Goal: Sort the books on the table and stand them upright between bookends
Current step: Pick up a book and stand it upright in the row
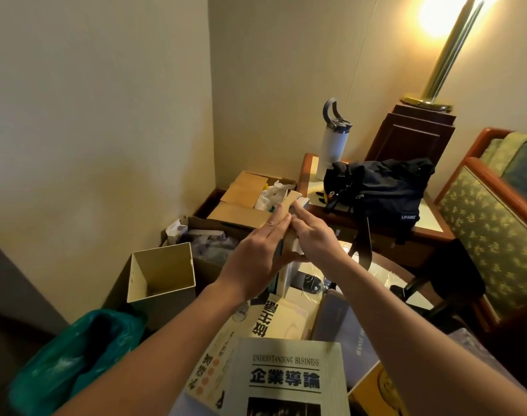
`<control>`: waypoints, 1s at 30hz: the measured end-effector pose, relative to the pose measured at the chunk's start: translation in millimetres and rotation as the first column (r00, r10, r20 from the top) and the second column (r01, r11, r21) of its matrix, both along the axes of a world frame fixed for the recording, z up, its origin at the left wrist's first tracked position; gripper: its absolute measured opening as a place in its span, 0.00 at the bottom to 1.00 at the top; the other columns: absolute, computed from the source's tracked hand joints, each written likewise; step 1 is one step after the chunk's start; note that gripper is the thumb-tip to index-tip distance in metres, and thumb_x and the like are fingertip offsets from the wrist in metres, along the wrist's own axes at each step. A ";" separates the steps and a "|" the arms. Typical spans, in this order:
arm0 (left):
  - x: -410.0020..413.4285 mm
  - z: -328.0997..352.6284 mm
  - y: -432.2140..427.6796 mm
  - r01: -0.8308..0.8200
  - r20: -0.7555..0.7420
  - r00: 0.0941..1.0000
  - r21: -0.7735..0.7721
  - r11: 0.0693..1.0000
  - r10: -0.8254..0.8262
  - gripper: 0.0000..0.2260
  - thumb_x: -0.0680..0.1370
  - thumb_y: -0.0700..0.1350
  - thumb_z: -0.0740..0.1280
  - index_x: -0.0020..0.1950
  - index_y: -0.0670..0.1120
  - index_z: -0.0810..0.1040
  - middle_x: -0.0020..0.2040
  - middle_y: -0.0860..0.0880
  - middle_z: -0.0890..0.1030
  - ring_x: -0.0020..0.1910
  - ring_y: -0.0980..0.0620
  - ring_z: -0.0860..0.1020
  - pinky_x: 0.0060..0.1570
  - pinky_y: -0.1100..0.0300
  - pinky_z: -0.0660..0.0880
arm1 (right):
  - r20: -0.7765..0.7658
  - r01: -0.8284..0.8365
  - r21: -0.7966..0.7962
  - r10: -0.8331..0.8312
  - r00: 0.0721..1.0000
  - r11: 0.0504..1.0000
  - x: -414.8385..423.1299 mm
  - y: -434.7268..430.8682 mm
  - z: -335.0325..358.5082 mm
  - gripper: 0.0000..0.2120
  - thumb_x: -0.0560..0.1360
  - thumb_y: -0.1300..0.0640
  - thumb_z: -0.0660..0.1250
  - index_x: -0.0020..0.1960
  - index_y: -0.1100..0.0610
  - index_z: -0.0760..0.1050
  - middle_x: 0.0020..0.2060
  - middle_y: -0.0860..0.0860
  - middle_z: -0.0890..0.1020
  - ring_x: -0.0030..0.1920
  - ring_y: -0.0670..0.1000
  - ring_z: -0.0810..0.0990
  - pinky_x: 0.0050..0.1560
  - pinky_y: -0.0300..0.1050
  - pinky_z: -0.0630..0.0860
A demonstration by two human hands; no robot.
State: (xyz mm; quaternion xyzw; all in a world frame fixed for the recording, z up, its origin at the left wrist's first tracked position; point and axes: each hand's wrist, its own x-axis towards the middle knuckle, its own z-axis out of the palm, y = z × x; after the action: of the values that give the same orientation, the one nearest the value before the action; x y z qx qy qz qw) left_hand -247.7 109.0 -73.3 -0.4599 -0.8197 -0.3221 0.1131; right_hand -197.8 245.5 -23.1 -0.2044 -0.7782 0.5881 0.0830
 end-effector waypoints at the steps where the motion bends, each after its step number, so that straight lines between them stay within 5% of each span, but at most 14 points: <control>1: 1.9 -0.9 1.0 -0.019 -0.058 0.998 -0.017 1.000 0.018 0.34 0.80 0.52 0.68 0.81 0.49 0.56 0.82 0.51 0.53 0.77 0.44 0.62 0.66 0.48 0.72 | -0.003 -0.014 0.010 0.014 1.000 1.000 3.2 0.9 -1.7 0.28 0.77 0.40 0.58 0.76 0.39 0.61 0.75 0.52 0.67 0.71 0.61 0.70 0.61 0.62 0.78; 4: 8.4 3.2 1.9 -0.059 -0.162 0.986 -0.082 0.995 0.046 0.30 0.82 0.55 0.64 0.81 0.50 0.57 0.81 0.51 0.56 0.79 0.42 0.58 0.67 0.44 0.69 | -0.009 -0.013 0.042 0.014 1.000 0.999 15.1 3.3 -6.4 0.32 0.74 0.38 0.59 0.77 0.40 0.60 0.78 0.52 0.64 0.75 0.59 0.65 0.66 0.59 0.75; 7: 16.4 11.4 1.6 -0.096 -0.179 0.982 -0.163 0.982 0.066 0.28 0.83 0.57 0.59 0.80 0.49 0.59 0.80 0.49 0.59 0.79 0.42 0.58 0.73 0.42 0.64 | -0.035 0.018 0.095 -0.015 0.999 0.995 35.7 2.6 2.5 0.25 0.84 0.49 0.58 0.80 0.48 0.59 0.77 0.52 0.64 0.75 0.55 0.65 0.58 0.33 0.72; 9: 23.3 17.0 0.8 -0.108 -0.164 0.984 -0.213 0.971 0.073 0.28 0.83 0.60 0.55 0.80 0.50 0.59 0.80 0.49 0.58 0.79 0.42 0.56 0.75 0.41 0.60 | -0.038 0.021 0.125 -0.017 0.999 0.992 47.1 5.1 3.7 0.25 0.85 0.54 0.57 0.80 0.51 0.58 0.77 0.52 0.65 0.74 0.52 0.66 0.52 0.26 0.69; 13: 45.2 23.9 -2.3 -0.107 -0.175 0.982 -0.246 0.963 0.064 0.28 0.83 0.62 0.52 0.80 0.51 0.58 0.81 0.50 0.56 0.80 0.44 0.53 0.77 0.39 0.53 | -0.050 0.033 0.149 -0.026 0.998 0.988 67.7 0.6 12.1 0.25 0.84 0.53 0.58 0.80 0.49 0.58 0.76 0.54 0.67 0.59 0.49 0.76 0.51 0.35 0.70; 20: 85.2 24.5 -9.6 -0.093 -0.139 0.988 -0.243 0.966 0.060 0.26 0.83 0.59 0.55 0.80 0.52 0.57 0.81 0.51 0.54 0.81 0.47 0.51 0.78 0.40 0.51 | -0.022 0.029 0.213 -0.025 0.999 0.977 117.8 -6.9 19.8 0.26 0.84 0.52 0.59 0.80 0.50 0.58 0.76 0.55 0.66 0.75 0.53 0.65 0.64 0.39 0.64; 23: 105.9 20.7 -14.0 -0.077 -0.102 0.993 -0.232 0.970 0.054 0.26 0.83 0.57 0.56 0.80 0.52 0.57 0.81 0.52 0.54 0.81 0.48 0.49 0.78 0.41 0.49 | -0.026 0.054 0.250 -0.049 0.998 0.967 145.9 -9.5 18.4 0.26 0.84 0.52 0.60 0.80 0.50 0.58 0.76 0.55 0.67 0.74 0.55 0.66 0.62 0.40 0.65; 26: 128.5 14.3 -17.6 -0.055 -0.057 0.997 -0.246 0.968 0.043 0.27 0.83 0.58 0.55 0.80 0.52 0.56 0.81 0.53 0.52 0.81 0.50 0.46 0.79 0.42 0.48 | 0.002 0.056 0.306 -0.059 0.998 0.950 177.2 -11.3 10.6 0.26 0.83 0.52 0.61 0.80 0.50 0.58 0.71 0.58 0.72 0.55 0.47 0.79 0.51 0.41 0.76; 28: 145.0 8.9 -17.7 -0.044 -0.010 0.999 -0.268 0.962 0.043 0.27 0.83 0.59 0.54 0.81 0.53 0.55 0.81 0.54 0.51 0.81 0.50 0.46 0.79 0.44 0.46 | 0.036 0.047 0.326 -0.062 0.997 0.944 198.9 -8.2 1.4 0.27 0.83 0.51 0.62 0.80 0.49 0.58 0.69 0.60 0.74 0.42 0.41 0.76 0.39 0.35 0.75; 30: 162.5 3.5 -16.0 -0.022 0.039 0.999 -0.294 0.955 0.035 0.28 0.82 0.61 0.52 0.81 0.53 0.54 0.81 0.54 0.51 0.81 0.50 0.47 0.79 0.45 0.44 | 0.069 0.058 0.353 -0.087 0.994 0.934 221.8 -3.8 -8.2 0.27 0.82 0.52 0.63 0.79 0.48 0.59 0.70 0.61 0.73 0.54 0.50 0.81 0.52 0.43 0.79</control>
State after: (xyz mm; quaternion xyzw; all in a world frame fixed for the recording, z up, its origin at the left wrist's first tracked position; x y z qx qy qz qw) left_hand -85.1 93.0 -69.8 -0.4525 -0.8673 -0.2051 0.0304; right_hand 24.0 241.7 -31.3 -0.2391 -0.8651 0.4278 0.1073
